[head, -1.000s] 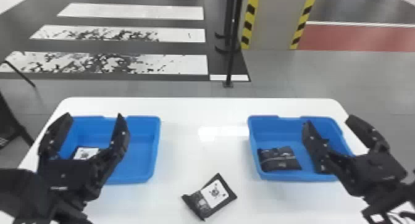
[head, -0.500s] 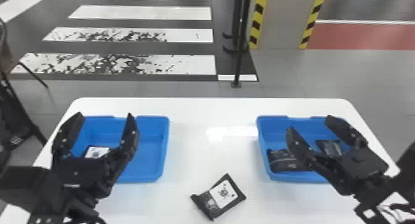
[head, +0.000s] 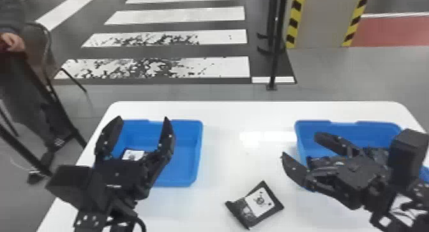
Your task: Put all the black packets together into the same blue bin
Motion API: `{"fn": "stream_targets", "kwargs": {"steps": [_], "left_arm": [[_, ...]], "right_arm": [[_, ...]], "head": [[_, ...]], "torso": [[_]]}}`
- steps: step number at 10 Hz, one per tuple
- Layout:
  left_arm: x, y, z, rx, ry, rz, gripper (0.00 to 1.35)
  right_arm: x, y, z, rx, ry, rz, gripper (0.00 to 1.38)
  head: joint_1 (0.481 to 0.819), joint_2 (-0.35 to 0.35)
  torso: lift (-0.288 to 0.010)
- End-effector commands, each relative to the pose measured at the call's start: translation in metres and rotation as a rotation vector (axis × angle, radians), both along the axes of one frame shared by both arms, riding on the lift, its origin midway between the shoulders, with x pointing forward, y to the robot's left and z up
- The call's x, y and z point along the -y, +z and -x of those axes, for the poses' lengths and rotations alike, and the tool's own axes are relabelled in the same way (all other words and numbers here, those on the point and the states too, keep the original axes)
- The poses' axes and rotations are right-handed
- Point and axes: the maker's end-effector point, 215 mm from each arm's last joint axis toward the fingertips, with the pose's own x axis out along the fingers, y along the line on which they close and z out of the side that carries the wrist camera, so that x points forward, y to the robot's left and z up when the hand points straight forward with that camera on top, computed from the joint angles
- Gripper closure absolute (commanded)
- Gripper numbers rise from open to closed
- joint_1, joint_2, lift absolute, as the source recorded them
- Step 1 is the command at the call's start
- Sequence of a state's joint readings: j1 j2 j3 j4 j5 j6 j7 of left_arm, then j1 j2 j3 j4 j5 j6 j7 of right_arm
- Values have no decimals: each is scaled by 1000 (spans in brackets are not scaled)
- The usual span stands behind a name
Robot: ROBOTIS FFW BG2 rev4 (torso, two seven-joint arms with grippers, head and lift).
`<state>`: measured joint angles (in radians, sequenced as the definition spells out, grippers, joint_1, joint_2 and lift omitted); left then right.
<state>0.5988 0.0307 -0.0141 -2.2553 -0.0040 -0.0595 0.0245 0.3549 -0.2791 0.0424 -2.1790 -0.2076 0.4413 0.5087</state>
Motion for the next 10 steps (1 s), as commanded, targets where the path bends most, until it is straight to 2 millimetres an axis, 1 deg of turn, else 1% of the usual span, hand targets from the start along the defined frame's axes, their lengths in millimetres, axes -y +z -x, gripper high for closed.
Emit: {"fn": "stream_targets", "kwargs": {"steps": [1, 2, 3, 4, 6, 7, 8, 9, 10], "left_arm": [[0, -1, -1, -1, 0, 0, 190], [0, -1, -1, -1, 1, 1, 190], [1, -3, -1, -6, 0, 2, 190], [1, -3, -1, -6, 0, 2, 190], [2, -5, -2, -9, -2, 5, 190], [3, -6, -3, -12, -3, 7, 190], [3, -7, -3, -14, -3, 7, 190], [3, -8, -3, -16, -3, 9, 190], [2, -8, -3, -17, -2, 12, 190]], "right_arm": [[-30, -32, -3, -88, 116, 4, 117], [-48, -58, -2, -165, 195, 28, 117], [-53, -80, 0, -231, 230, 66, 117], [-55, -102, 2, -293, 257, 97, 117], [-66, -145, 7, -404, 345, 129, 117], [-73, -155, 8, -434, 387, 141, 117], [-79, -160, 12, -443, 413, 151, 119], [-81, -159, 11, -438, 424, 166, 119], [-78, -159, 12, -447, 421, 191, 121]], "head": [[695, 135], [695, 151], [695, 186], [695, 204], [695, 216], [695, 220], [695, 229], [695, 236], [695, 241]], "torso": [[-110], [-110], [-110], [-110], [-110], [-110], [-110], [-110], [-110]]}}
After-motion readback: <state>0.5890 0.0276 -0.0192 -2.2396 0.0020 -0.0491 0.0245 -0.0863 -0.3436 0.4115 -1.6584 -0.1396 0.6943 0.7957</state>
